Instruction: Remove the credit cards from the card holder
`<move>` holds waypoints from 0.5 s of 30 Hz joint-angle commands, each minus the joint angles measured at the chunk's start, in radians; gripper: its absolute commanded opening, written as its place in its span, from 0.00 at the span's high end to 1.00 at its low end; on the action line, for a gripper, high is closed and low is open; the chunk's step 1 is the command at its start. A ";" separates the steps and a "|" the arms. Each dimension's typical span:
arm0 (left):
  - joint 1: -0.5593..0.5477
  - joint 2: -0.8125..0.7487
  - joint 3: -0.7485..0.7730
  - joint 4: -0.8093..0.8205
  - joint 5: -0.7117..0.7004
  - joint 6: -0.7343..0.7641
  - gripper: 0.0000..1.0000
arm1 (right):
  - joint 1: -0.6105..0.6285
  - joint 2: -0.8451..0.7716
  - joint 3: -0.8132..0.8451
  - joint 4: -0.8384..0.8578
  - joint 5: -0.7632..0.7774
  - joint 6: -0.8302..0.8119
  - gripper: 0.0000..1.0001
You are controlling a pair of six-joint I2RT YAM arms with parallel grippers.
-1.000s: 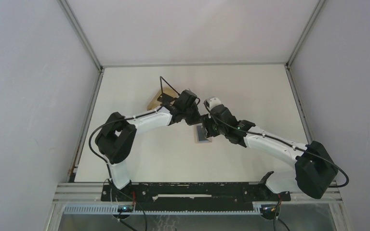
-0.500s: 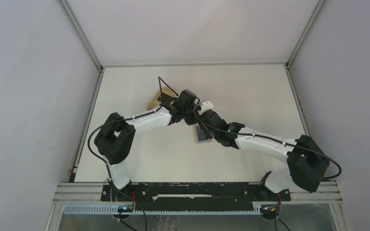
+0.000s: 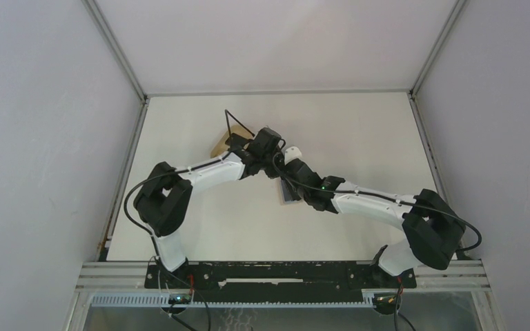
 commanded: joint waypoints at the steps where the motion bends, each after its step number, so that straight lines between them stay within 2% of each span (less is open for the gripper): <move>1: 0.006 -0.064 -0.001 0.054 0.025 -0.028 1.00 | 0.023 -0.013 0.016 0.047 0.010 -0.004 0.60; 6: 0.007 -0.062 -0.007 0.071 0.041 -0.038 1.00 | 0.022 0.001 0.013 0.046 0.030 -0.002 0.63; 15: 0.006 -0.059 -0.022 0.086 0.055 -0.046 1.00 | 0.015 0.050 0.015 0.023 0.106 0.015 0.78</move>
